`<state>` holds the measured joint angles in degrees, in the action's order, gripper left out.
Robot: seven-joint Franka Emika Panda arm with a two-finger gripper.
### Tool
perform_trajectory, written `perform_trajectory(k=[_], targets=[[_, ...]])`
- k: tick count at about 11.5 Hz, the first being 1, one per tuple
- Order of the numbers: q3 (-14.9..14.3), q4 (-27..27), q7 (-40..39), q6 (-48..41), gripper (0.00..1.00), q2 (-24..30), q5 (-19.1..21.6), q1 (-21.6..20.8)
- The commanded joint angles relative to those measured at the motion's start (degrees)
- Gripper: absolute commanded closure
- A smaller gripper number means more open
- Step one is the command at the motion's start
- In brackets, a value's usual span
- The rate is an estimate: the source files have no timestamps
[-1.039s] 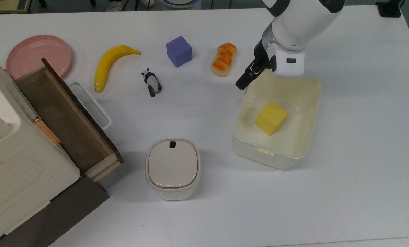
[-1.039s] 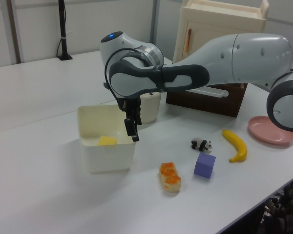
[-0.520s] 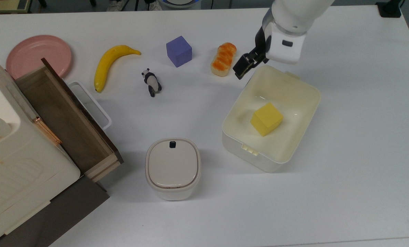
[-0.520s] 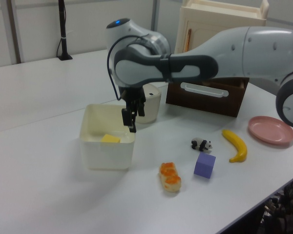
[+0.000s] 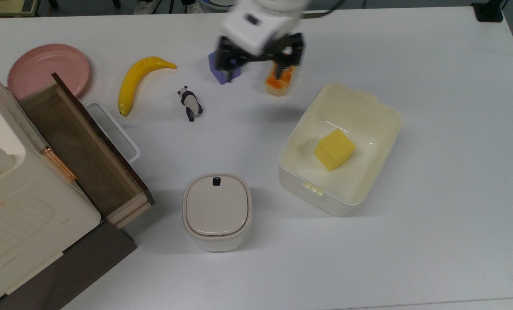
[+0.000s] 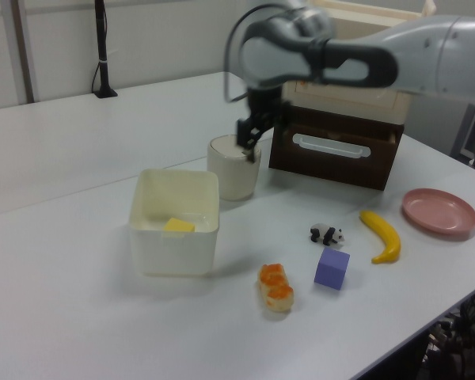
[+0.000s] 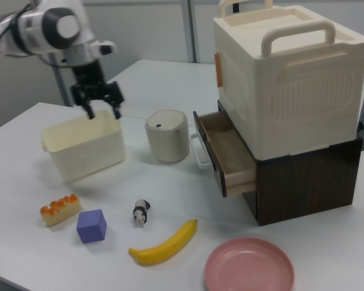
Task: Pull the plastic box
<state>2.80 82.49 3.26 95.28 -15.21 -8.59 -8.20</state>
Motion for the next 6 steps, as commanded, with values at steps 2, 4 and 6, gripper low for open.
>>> perform_trajectory(k=[2, 4, 6], targets=[[0.19, 2.06, 1.83, 0.61, 0.0, 3.35, 3.93, 11.87], [0.11, 2.15, 1.57, 1.05, 0.0, 2.91, 4.37, 13.56], [0.19, 2.32, 0.87, 1.14, 0.0, 2.73, 4.46, 15.57]])
